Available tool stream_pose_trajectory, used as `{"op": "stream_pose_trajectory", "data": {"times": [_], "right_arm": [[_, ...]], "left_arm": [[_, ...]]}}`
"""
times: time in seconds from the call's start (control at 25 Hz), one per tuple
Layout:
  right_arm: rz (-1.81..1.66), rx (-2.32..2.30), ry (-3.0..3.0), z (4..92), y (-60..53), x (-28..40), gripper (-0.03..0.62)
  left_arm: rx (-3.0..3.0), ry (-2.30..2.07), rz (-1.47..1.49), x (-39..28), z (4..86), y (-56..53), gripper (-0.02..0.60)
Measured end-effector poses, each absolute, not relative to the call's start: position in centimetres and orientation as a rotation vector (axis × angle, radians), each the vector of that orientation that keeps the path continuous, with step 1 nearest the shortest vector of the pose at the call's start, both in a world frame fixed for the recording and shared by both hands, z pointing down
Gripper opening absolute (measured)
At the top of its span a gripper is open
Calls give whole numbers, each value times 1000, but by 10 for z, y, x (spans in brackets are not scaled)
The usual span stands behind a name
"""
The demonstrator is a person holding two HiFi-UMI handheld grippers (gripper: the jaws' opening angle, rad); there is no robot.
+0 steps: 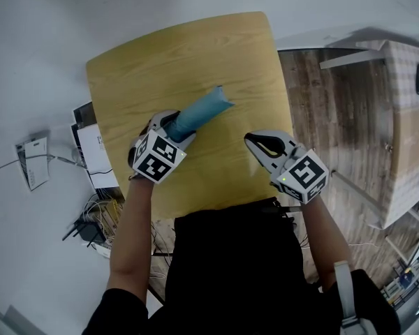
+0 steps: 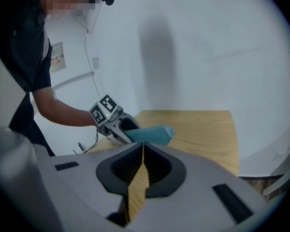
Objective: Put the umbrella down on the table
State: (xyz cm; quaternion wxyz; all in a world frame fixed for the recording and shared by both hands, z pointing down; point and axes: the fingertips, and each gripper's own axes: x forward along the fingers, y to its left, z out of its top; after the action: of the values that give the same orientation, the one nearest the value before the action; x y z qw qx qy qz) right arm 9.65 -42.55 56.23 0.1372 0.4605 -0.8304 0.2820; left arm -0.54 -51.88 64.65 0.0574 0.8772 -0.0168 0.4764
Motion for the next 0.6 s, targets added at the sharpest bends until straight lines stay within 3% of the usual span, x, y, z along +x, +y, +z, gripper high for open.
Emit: {"op": "stream_pose_trajectory", "data": {"times": [0.6], "right_arm": [[850, 1336, -2400, 575, -429, 98, 21]], "left_arm": [[2638, -17, 1431, 2, 656, -522, 291]]}}
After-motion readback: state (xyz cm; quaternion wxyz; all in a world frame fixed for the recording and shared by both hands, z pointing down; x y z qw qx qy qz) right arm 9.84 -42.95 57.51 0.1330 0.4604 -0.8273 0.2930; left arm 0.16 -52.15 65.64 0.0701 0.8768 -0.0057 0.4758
